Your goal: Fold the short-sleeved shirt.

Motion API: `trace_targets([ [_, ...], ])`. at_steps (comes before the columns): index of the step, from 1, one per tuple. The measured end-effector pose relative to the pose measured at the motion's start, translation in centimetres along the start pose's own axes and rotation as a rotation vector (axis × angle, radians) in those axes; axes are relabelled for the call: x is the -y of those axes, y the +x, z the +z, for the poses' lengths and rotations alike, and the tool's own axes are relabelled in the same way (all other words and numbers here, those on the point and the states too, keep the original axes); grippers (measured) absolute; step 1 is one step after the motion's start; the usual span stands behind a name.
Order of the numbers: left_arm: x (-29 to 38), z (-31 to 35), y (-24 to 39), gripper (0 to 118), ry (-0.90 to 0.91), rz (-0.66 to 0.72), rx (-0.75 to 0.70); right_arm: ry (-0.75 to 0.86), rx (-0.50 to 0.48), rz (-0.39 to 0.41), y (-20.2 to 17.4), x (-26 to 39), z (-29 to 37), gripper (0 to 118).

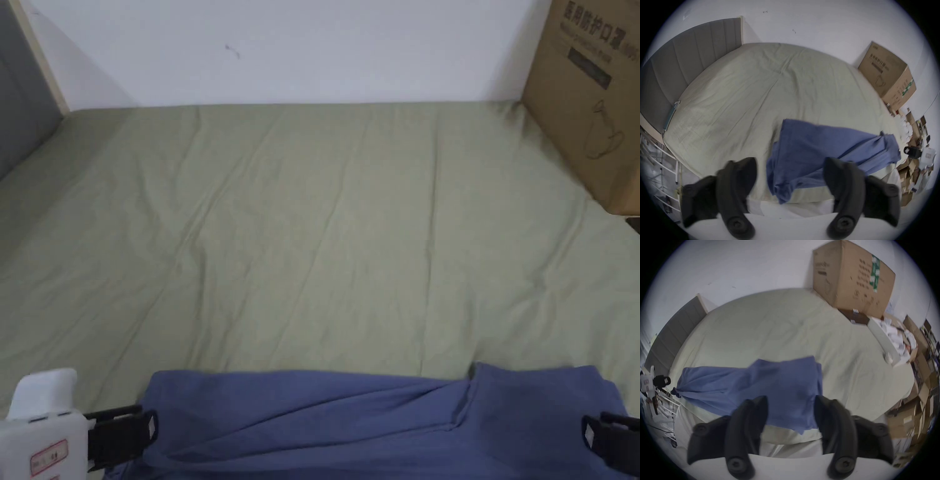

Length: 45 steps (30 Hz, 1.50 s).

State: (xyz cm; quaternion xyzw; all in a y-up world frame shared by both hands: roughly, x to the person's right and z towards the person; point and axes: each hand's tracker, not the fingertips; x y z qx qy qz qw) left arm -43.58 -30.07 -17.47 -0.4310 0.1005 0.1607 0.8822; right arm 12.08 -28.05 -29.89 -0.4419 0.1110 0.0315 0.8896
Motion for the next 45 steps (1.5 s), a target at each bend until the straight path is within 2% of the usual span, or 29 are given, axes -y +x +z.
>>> trace_targets([
  [1, 0.2, 0.6, 0.6, 39, 0.018, 0.014, 0.017, 0.029, 0.014, 0.014, -1.0, 0.0, 0.4, 10],
  [2, 0.4, 0.8, 0.9, 13, 0.019, 0.023, 0.02, 0.059, 0.003, 0.007, -1.9, 0.0, 0.5, 4],
  [3, 0.6, 0.7, 0.8, 5, 0.018, 0.035, 0.028, 0.07, -0.024, -0.01, -2.6, 0.1, 0.5, 0],
  [6, 1.9, 0.0, 0.4, 0, -0.007, 0.094, 0.065, 0.051, -0.076, -0.021, -5.0, 0.5, -0.6, 0],
  [13, 3.3, 0.6, -3.4, 0, 0.01, 0.248, 0.095, 0.011, -0.148, 0.001, -8.4, 0.3, -3.1, 0],
  [14, 3.2, 0.8, -4.1, 7, 0.013, 0.277, 0.125, 0.009, -0.152, 0.009, -8.8, 0.0, -3.2, 0],
  [15, 3.1, 0.9, -4.8, 32, 0.011, 0.307, 0.154, 0.006, -0.155, 0.019, -9.2, -0.2, -3.4, 0],
  [17, 3.1, 0.2, -6.1, 94, -0.002, 0.369, 0.215, -0.001, -0.168, 0.037, -9.9, -0.5, -3.8, 0],
  [18, 3.1, -0.2, -6.5, 98, -0.01, 0.391, 0.236, -0.004, -0.175, 0.044, -10.2, -0.6, -3.9, 0],
  [24, 4.5, -5.6, -8.1, 97, -0.084, 0.581, 0.389, -0.046, -0.206, 0.093, -12.7, -0.5, -4.7, 0],
  [27, 5.2, -7.2, -8.0, 97, -0.106, 0.639, 0.409, -0.062, -0.212, 0.108, -13.4, -0.4, -4.9, 0],
  [28, 5.3, -7.2, -8.0, 93, -0.074, 0.636, 0.442, -0.065, -0.213, 0.11, -13.5, -0.5, -4.9, 0],
  [29, 5.2, -7.8, -8.6, 66, -0.067, 0.65, 0.475, -0.067, -0.215, 0.112, -13.6, -0.5, -4.9, 0],
  [30, 5.2, -8.2, -8.9, 26, -0.069, 0.671, 0.502, -0.07, -0.215, 0.114, -13.7, -0.6, -5.0, 0],
  [31, 5.1, -8.9, -9.1, 7, -0.085, 0.683, 0.487, -0.074, -0.215, 0.116, -13.8, -0.6, -5.1, 0],
  [33, 4.9, -10.3, -9.1, 6, -0.136, 0.653, 0.408, -0.081, -0.216, 0.117, -13.8, -0.7, -5.2, 0],
  [36, 3.9, -9.3, -9.2, 6, -0.14, 0.632, 0.426, -0.079, -0.217, 0.106, -13.5, -0.8, -4.9, 0],
  [39, 1.9, -7.4, -7.9, 6, -0.109, 0.55, 0.393, -0.072, -0.225, 0.08, -12.6, -0.8, -4.7, 0],
  [42, -1.0, -4.2, -3.6, 6, -0.069, 0.38, 0.363, -0.066, -0.227, 0.044, -11.5, -0.8, -4.6, 0],
  [45, -3.8, -1.7, 2.6, 6, -0.045, 0.198, 0.393, -0.052, -0.23, 0.012, -10.2, -0.7, -4.3, 0],
])
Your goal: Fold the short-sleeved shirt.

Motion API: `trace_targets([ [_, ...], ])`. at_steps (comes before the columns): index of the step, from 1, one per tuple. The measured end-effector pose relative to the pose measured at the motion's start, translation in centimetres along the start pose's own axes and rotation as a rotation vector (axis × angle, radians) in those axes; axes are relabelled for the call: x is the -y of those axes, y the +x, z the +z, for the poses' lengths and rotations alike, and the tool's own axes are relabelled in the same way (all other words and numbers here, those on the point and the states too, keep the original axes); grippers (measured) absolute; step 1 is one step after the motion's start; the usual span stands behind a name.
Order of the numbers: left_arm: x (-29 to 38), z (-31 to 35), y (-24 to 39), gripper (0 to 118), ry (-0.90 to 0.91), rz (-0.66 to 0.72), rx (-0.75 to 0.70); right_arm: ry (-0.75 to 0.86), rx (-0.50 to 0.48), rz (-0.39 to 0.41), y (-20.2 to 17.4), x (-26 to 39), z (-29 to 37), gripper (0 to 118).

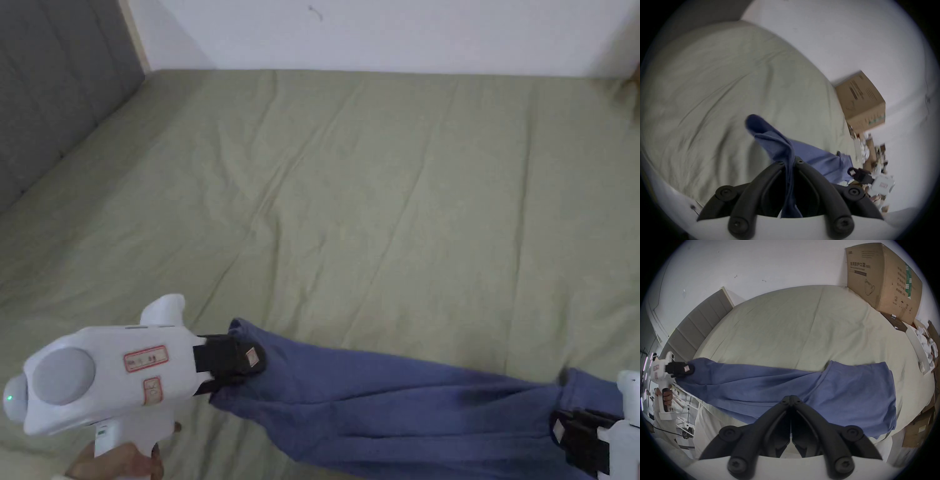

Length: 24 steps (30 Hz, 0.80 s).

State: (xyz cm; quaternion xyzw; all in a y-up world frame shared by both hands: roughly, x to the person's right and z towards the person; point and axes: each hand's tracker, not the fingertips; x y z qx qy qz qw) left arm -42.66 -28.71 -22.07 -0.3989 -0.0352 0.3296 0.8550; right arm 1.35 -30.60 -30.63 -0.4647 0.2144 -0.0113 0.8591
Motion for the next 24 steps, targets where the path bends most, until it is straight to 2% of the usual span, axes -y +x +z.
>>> trace_targets([
  [7, 2.3, -7.3, 14.1, 6, -0.172, -0.428, 0.047, 0.043, 0.02, -0.106, 4.2, 1.0, 1.7, 0],
  [11, 5.7, -13.9, 17.1, 7, -0.284, -0.504, 0.053, 0.059, 0.047, -0.189, 7.1, 2.0, 2.7, 0],
  [12, 6.6, -15.0, 17.4, 15, -0.286, -0.495, 0.065, 0.062, 0.055, -0.203, 7.7, 2.2, 2.9, 0],
  [13, 7.2, -16.2, 17.6, 36, -0.316, -0.492, 0.084, 0.063, 0.064, -0.213, 8.3, 2.5, 3.1, 0],
  [14, 7.8, -17.1, 17.7, 78, -0.354, -0.469, 0.099, 0.063, 0.075, -0.224, 8.8, 2.8, 3.3, 0],
  [15, 8.2, -17.8, 17.8, 96, -0.382, -0.467, 0.109, 0.062, 0.084, -0.231, 9.2, 3.0, 3.5, 0],
  [16, 8.6, -18.4, 17.7, 97, -0.412, -0.465, 0.091, 0.062, 0.092, -0.238, 9.6, 3.2, 3.7, 0],
  [20, 7.3, -16.9, 17.0, 92, -0.34, -0.452, 0.05, 0.067, 0.106, -0.257, 10.4, 3.8, 4.2, 0],
  [22, 5.8, -15.1, 15.8, 75, -0.28, -0.382, 0.051, 0.07, 0.107, -0.265, 10.6, 3.8, 4.2, 0],
  [23, 5.1, -14.1, 15.1, 54, -0.244, -0.331, 0.068, 0.071, 0.105, -0.269, 10.6, 3.8, 4.2, 0],
  [24, 4.2, -13.3, 14.1, 41, -0.209, -0.279, 0.078, 0.073, 0.103, -0.272, 10.6, 3.9, 4.1, 0],
])
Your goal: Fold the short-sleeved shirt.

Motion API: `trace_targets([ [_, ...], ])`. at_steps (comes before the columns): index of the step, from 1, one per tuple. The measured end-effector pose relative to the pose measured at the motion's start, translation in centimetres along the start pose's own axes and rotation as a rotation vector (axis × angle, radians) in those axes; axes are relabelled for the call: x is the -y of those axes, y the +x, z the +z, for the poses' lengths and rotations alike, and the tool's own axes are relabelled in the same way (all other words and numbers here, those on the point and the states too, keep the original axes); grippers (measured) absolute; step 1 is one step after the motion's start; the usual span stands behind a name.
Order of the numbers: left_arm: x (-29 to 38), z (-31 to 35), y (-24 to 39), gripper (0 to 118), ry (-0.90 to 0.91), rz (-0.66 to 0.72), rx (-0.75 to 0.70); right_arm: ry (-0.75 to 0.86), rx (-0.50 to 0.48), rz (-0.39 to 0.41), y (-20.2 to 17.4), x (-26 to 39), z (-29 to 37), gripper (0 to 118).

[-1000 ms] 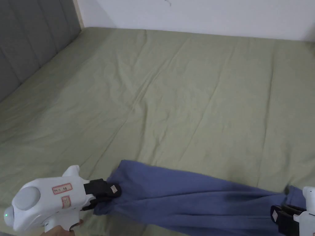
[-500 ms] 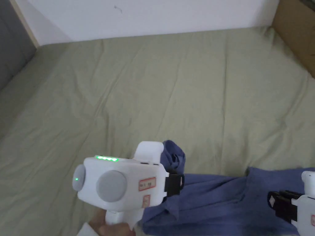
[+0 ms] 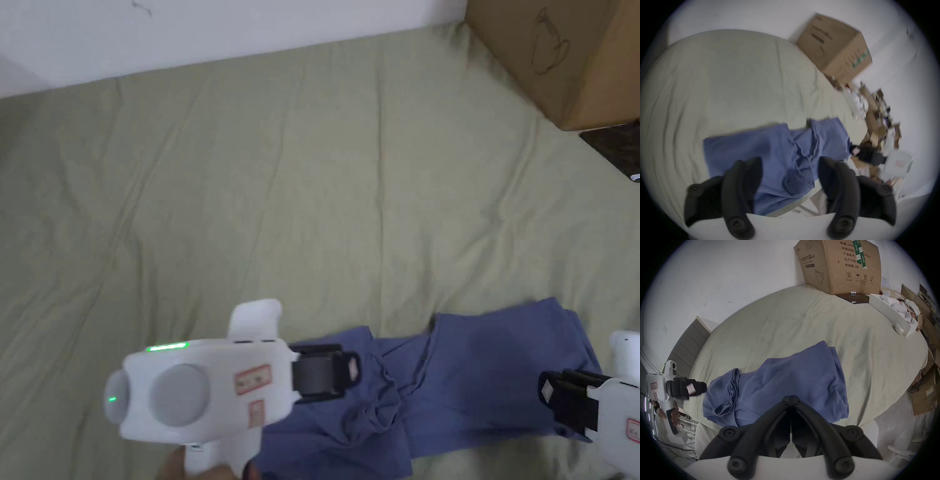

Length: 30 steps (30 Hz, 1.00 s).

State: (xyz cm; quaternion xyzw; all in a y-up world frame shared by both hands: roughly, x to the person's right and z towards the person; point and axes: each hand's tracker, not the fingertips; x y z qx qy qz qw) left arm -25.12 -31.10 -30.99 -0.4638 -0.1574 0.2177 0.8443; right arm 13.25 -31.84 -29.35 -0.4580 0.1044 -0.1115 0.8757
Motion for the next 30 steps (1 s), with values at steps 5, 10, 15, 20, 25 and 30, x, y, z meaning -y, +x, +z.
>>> trace_targets([
  [5, 0.2, 0.3, -3.9, 5, 0.017, 0.041, -0.176, -0.003, -0.016, 0.004, -0.4, 0.3, -0.4, 0],
  [10, 2.3, -3.5, -1.9, 2, -0.136, 0.035, -0.074, -0.009, -0.024, 0.002, -0.5, 0.5, -0.6, 0],
  [15, 3.7, -6.8, 1.3, 2, -0.24, -0.059, 0.037, -0.014, -0.015, -0.006, -0.1, 0.5, -0.4, 0],
  [20, 4.7, -7.6, 3.2, 2, -0.275, -0.144, 0.06, -0.013, -0.006, -0.014, 0.3, 0.4, 0.0, 0],
  [25, 5.2, -7.0, 3.7, 2, -0.304, -0.132, 0.124, -0.014, -0.006, -0.007, -0.3, 0.4, 0.3, 0],
  [30, 3.3, -2.4, 0.4, 10, -0.187, -0.001, 0.253, -0.011, -0.003, 0.029, -1.6, 0.0, 0.7, 0],
])
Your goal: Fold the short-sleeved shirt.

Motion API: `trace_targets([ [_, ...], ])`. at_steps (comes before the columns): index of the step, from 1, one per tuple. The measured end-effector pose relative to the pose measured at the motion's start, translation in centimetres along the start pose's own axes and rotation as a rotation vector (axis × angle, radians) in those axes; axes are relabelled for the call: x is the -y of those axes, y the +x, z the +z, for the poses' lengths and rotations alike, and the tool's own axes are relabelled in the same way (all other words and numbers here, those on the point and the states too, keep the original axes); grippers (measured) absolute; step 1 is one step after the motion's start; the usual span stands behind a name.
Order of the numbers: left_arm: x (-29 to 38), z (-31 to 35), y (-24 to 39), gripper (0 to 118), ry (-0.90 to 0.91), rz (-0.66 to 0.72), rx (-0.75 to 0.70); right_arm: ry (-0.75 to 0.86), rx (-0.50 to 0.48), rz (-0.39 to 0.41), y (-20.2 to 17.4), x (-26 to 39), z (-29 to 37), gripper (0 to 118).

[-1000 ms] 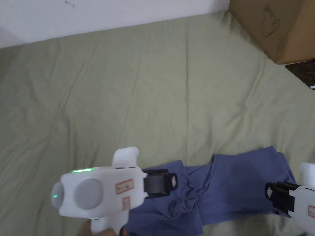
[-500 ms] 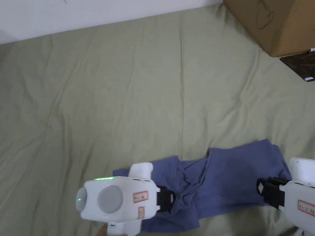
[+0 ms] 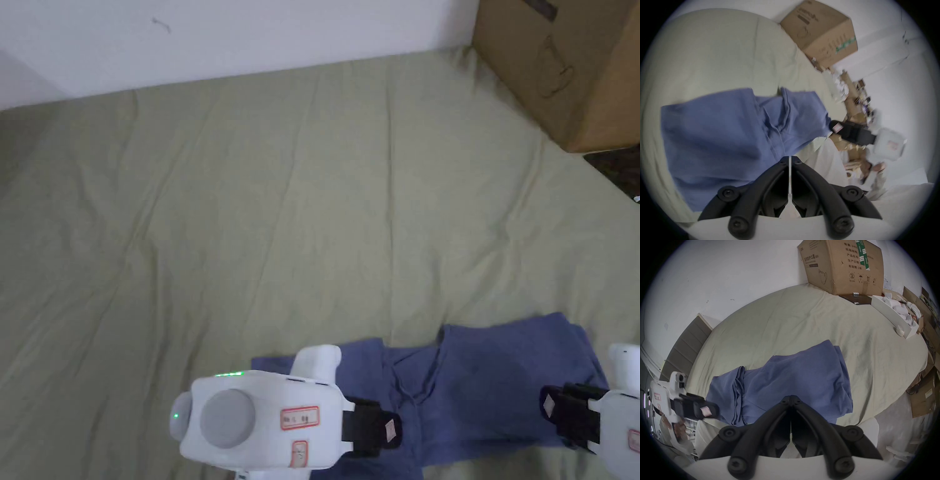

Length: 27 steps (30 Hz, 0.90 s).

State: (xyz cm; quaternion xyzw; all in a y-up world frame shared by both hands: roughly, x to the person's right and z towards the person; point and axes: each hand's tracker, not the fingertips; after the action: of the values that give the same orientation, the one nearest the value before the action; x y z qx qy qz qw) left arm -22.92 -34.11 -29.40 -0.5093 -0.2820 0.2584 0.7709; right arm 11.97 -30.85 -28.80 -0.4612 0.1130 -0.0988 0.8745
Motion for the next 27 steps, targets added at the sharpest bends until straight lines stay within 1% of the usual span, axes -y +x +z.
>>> trace_targets([
  [1, -0.1, 1.6, -1.0, 14, 0.031, 0.025, 0.019, 0.002, -0.004, 0.006, -0.3, -0.1, 0.1, 0],
  [2, 0.0, 3.3, -1.5, 14, 0.053, 0.049, 0.032, 0.004, -0.006, 0.011, -0.5, -0.2, 0.1, 0],
  [4, 0.6, 6.4, -3.7, 42, 0.088, 0.112, 0.038, 0.004, -0.012, 0.027, -1.2, -0.4, 0.1, 0],
  [5, 0.9, 7.4, -5.0, 59, 0.102, 0.156, 0.028, 0.003, -0.014, 0.033, -1.6, -0.5, 0.0, 0],
  [8, 1.8, 9.7, -10.5, 100, 0.177, 0.295, -0.004, -0.012, -0.018, 0.06, -2.7, -0.5, -0.6, 0],
  [9, 2.3, 10.0, -11.9, 105, 0.207, 0.338, 0.002, -0.019, -0.019, 0.069, -3.2, -0.5, -0.8, 0],
  [10, 2.6, 10.1, -13.0, 106, 0.223, 0.39, 0.0, -0.026, -0.021, 0.079, -3.6, -0.5, -1.0, 0],
  [13, 3.0, 9.1, -15.2, 106, 0.224, 0.48, 0.065, -0.039, -0.025, 0.101, -4.9, -0.5, -1.4, 0],
  [18, 1.6, 5.0, -15.0, 104, 0.145, 0.442, 0.154, -0.051, -0.027, 0.126, -6.3, -0.7, -1.9, 0],
  [19, 1.3, 4.4, -15.0, 93, 0.137, 0.444, 0.185, -0.053, -0.026, 0.129, -6.5, -0.7, -1.9, 0],
  [20, 1.0, 4.0, -15.0, 28, 0.131, 0.442, 0.198, -0.054, -0.025, 0.131, -6.5, -0.7, -1.9, 0],
  [21, 0.7, 3.8, -14.9, 12, 0.126, 0.436, 0.189, -0.055, -0.023, 0.132, -6.6, -0.7, -2.0, 0],
  [22, 0.6, 3.0, -13.8, 12, 0.084, 0.4, 0.132, -0.058, -0.023, 0.134, -6.6, -0.7, -2.0, 0],
  [23, 0.6, 2.9, -13.8, 12, 0.065, 0.413, 0.074, -0.061, -0.022, 0.136, -6.6, -0.7, -2.1, 0],
  [24, 0.7, 3.0, -14.4, 12, 0.066, 0.418, 0.103, -0.066, -0.018, 0.138, -6.6, -0.8, -2.3, 0],
  [25, 0.7, 3.4, -14.7, 12, 0.077, 0.448, 0.174, -0.07, -0.014, 0.142, -6.6, -0.8, -2.3, 0],
  [26, 0.9, 4.1, -14.7, 12, 0.101, 0.487, 0.196, -0.072, -0.008, 0.143, -6.6, -0.8, -2.4, 0],
  [27, 1.2, 4.8, -14.5, 12, 0.122, 0.483, 0.208, -0.072, -0.006, 0.143, -6.6, -0.8, -2.4, 0],
])
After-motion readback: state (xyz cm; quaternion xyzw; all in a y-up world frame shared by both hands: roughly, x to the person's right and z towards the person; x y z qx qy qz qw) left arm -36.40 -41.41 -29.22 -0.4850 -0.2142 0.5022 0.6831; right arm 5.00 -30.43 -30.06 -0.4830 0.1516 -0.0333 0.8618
